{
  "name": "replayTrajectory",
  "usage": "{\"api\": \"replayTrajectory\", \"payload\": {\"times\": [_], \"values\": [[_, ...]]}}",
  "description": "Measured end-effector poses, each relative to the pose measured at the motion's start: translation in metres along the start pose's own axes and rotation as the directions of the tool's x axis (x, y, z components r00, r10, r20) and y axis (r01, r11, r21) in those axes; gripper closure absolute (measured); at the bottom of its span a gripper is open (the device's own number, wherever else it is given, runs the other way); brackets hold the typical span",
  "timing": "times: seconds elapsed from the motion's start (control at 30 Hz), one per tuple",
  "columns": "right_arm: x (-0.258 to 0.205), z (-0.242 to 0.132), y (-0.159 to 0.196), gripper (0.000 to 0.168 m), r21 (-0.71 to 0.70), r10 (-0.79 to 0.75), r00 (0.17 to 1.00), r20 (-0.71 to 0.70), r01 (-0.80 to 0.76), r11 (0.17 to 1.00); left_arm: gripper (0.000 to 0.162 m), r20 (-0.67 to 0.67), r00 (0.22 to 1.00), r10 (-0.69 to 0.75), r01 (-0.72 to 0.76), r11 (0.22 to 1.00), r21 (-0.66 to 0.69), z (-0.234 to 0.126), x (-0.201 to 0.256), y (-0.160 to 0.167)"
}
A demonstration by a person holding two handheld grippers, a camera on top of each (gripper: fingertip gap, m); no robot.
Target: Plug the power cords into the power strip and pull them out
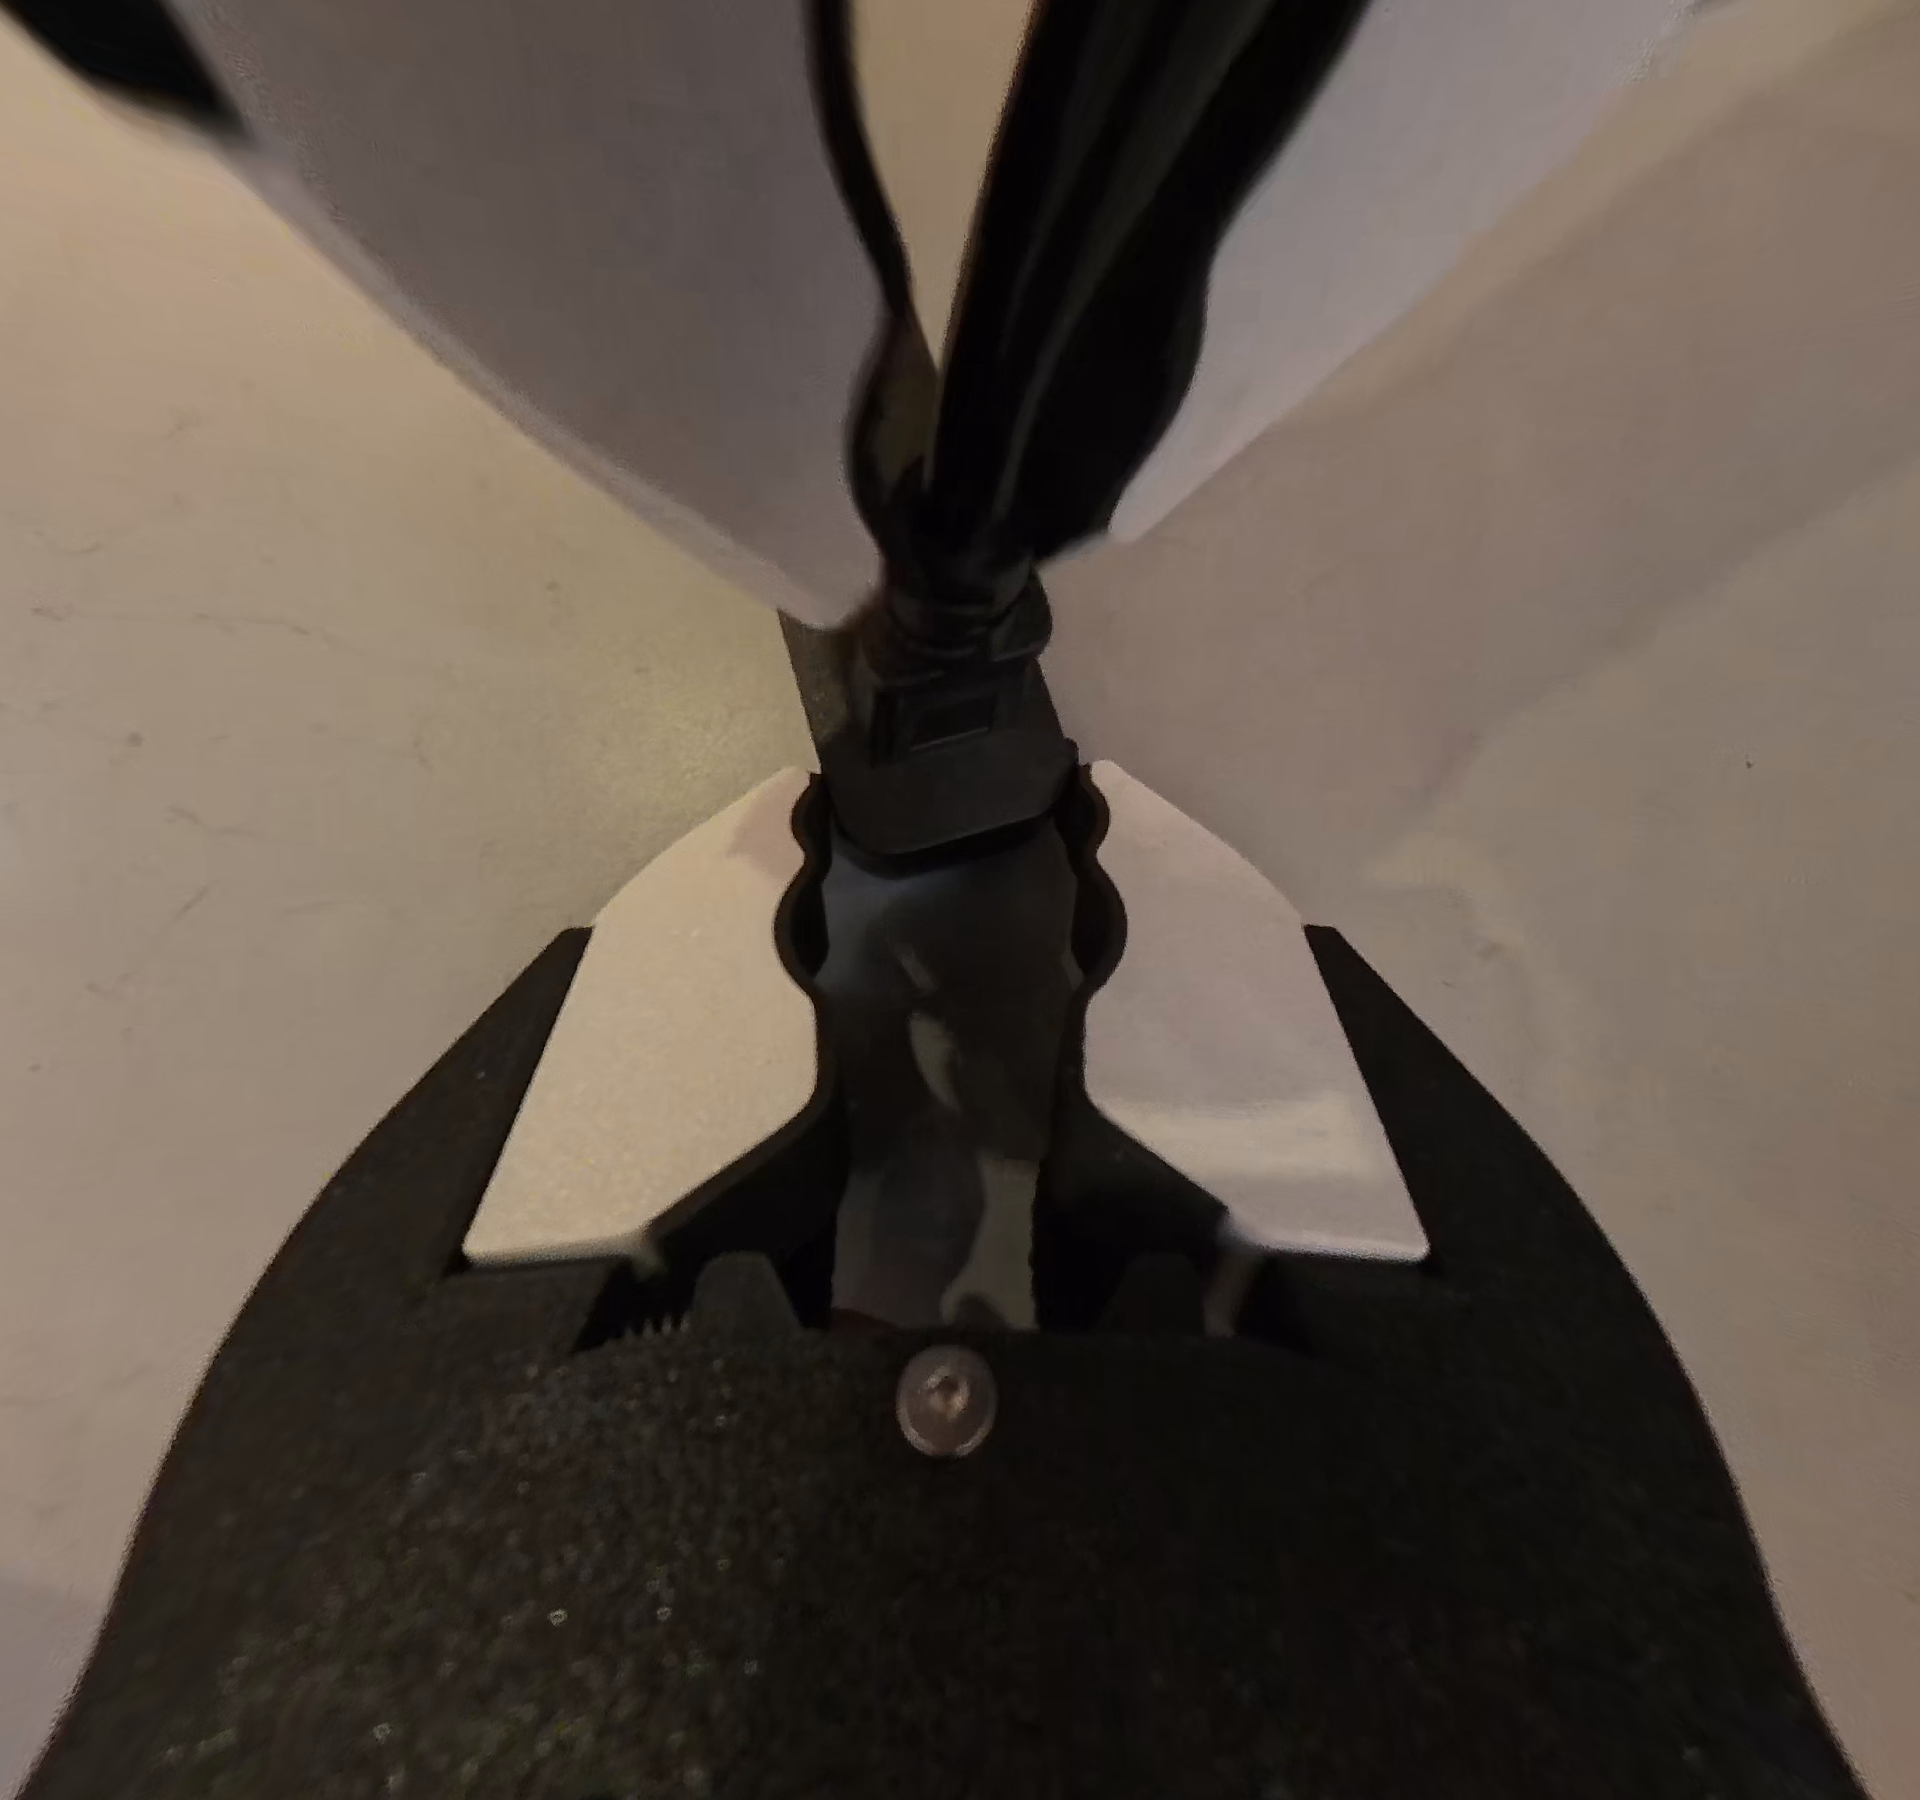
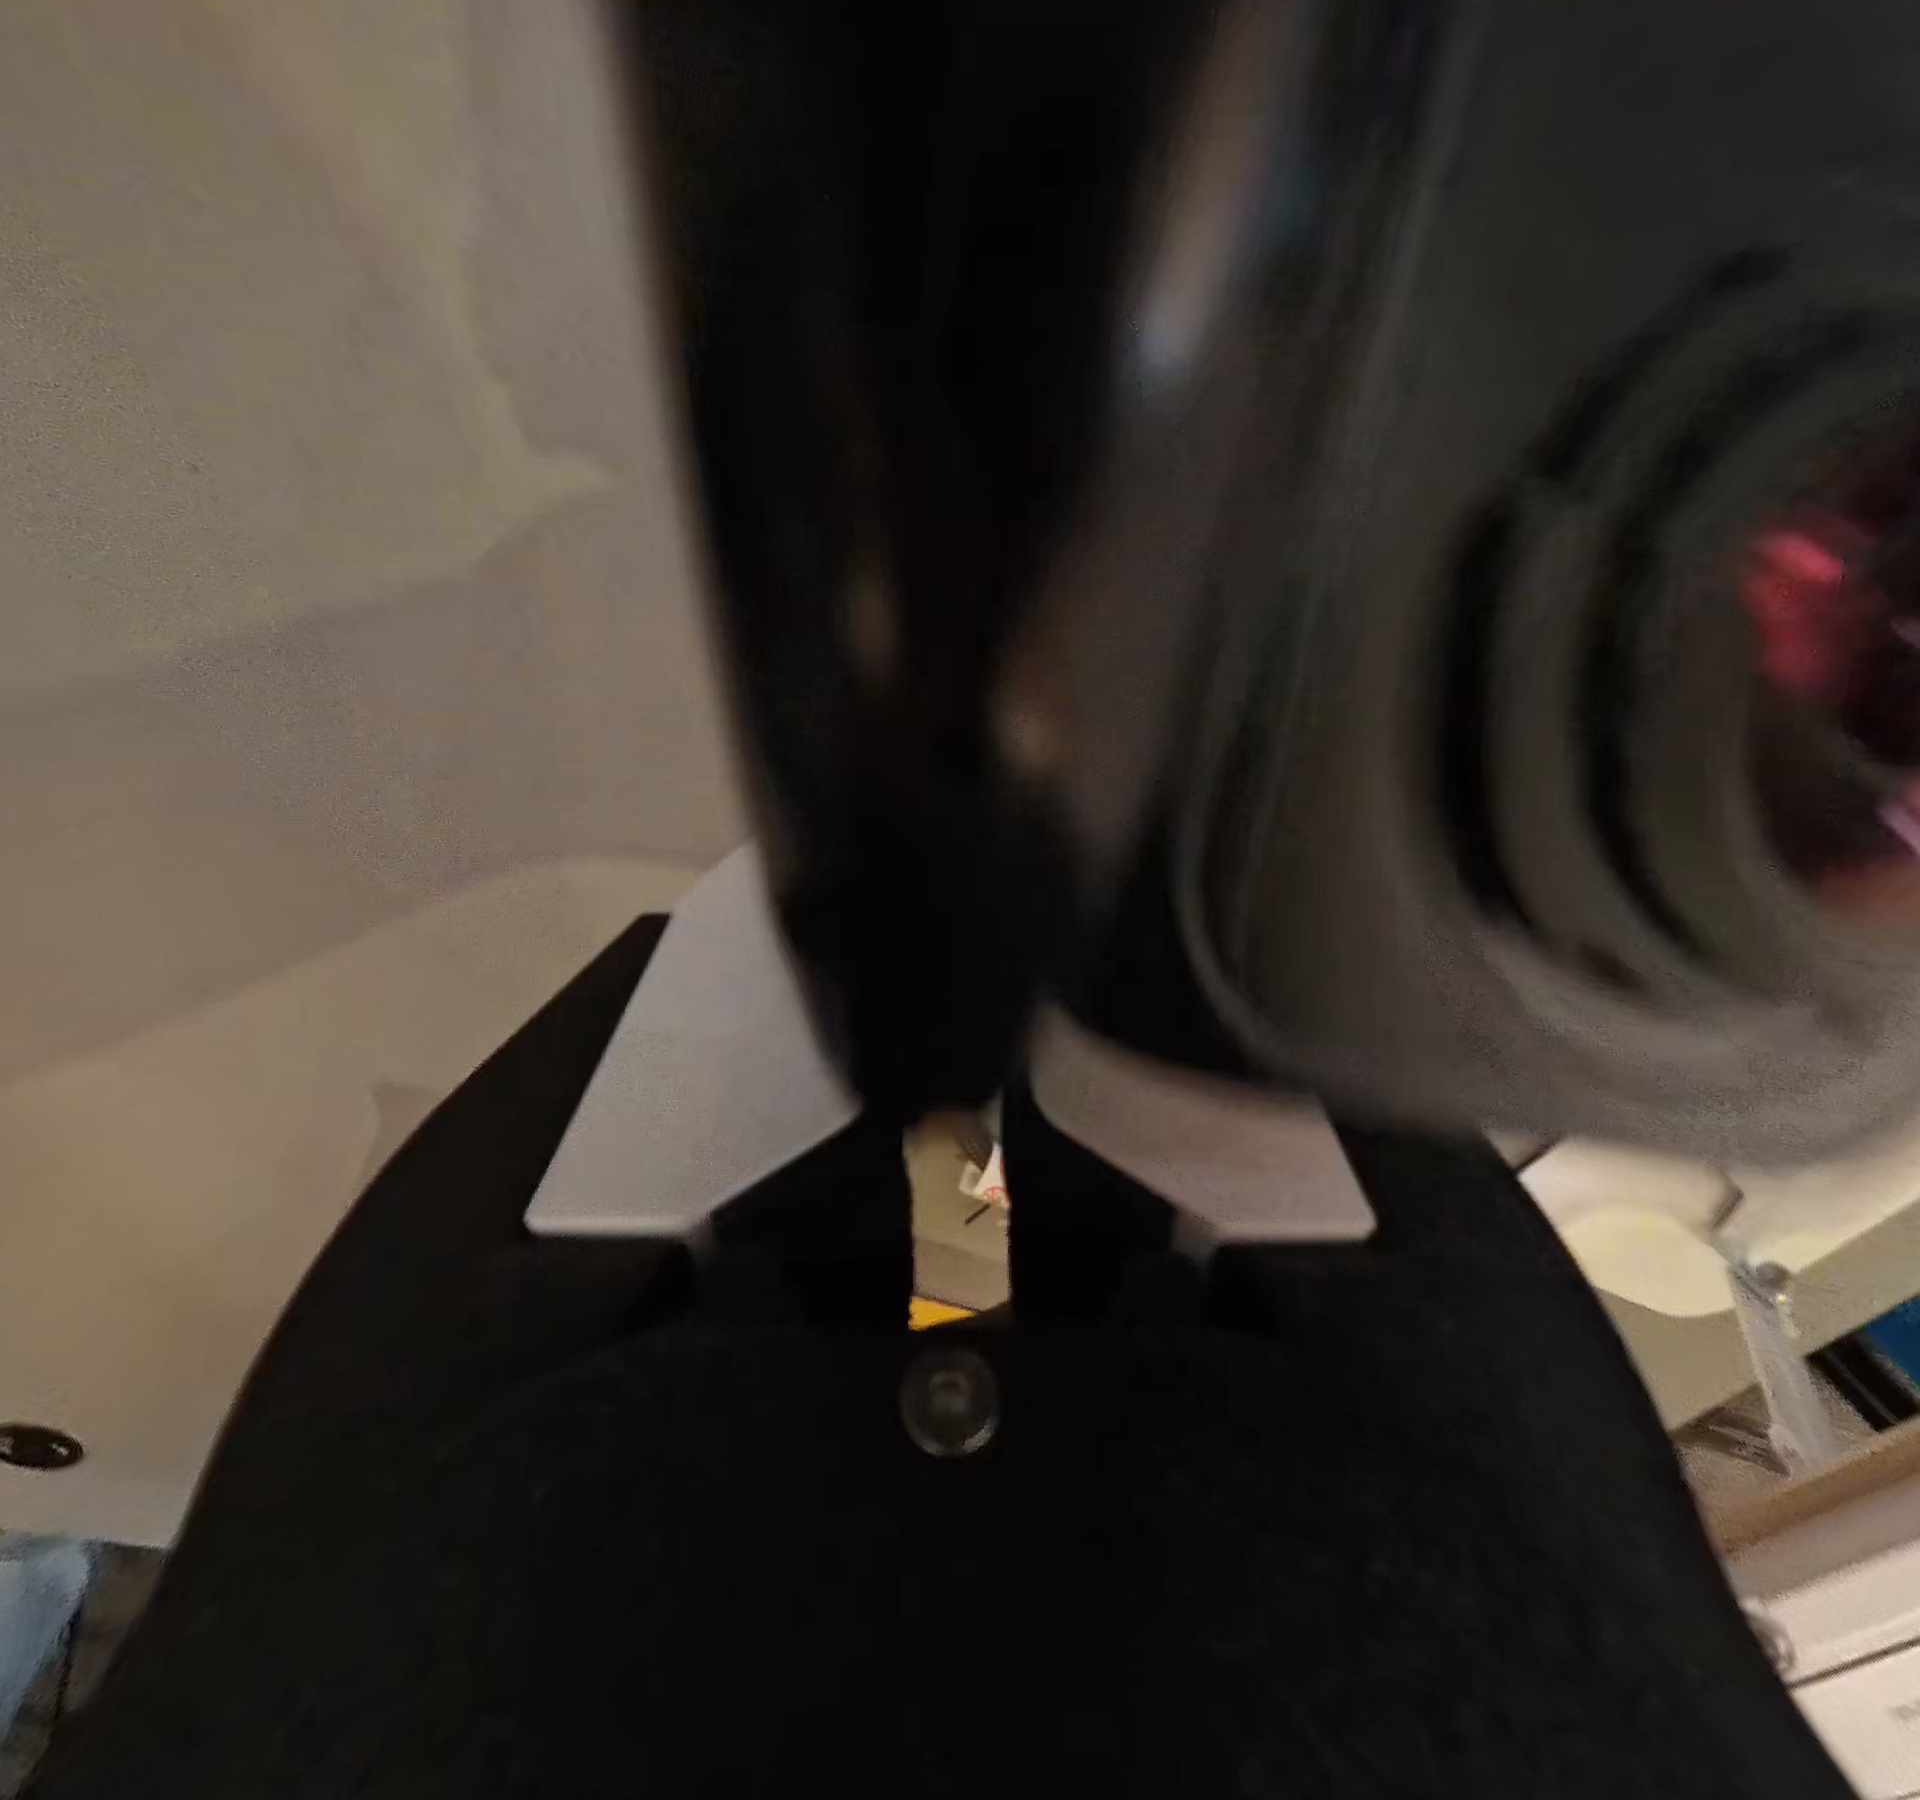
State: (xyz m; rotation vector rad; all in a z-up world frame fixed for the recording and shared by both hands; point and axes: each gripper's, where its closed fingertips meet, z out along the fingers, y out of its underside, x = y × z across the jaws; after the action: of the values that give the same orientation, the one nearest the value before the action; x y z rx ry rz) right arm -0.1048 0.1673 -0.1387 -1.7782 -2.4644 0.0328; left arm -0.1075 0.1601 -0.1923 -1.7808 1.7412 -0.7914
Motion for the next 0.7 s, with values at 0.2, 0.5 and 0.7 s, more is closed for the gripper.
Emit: {"api": "replayTrajectory", "payload": {"times": [0.2,0.5,0.7], "values": [[0.011,-0.040,0.016,0.147,0.176,0.323,0.930,-0.176,-0.293,0.940,0.118,-0.039,0.999,0.027,-0.027,1.000,-0.008,-0.002,-0.004,0.002],[-0.069,-0.039,-0.009,0.144,0.838,0.843,0.538,0.016,-0.468,0.282,0.098,-0.099,0.994,-0.036,0.018,0.985,-0.173,-0.013,-0.029,0.009],[-0.105,-0.030,-0.005,0.144,0.904,0.891,0.437,0.123,-0.420,0.081,0.101,0.084,0.991,-0.107,0.132,0.908,-0.398,-0.041,-0.068,0.019]]}}
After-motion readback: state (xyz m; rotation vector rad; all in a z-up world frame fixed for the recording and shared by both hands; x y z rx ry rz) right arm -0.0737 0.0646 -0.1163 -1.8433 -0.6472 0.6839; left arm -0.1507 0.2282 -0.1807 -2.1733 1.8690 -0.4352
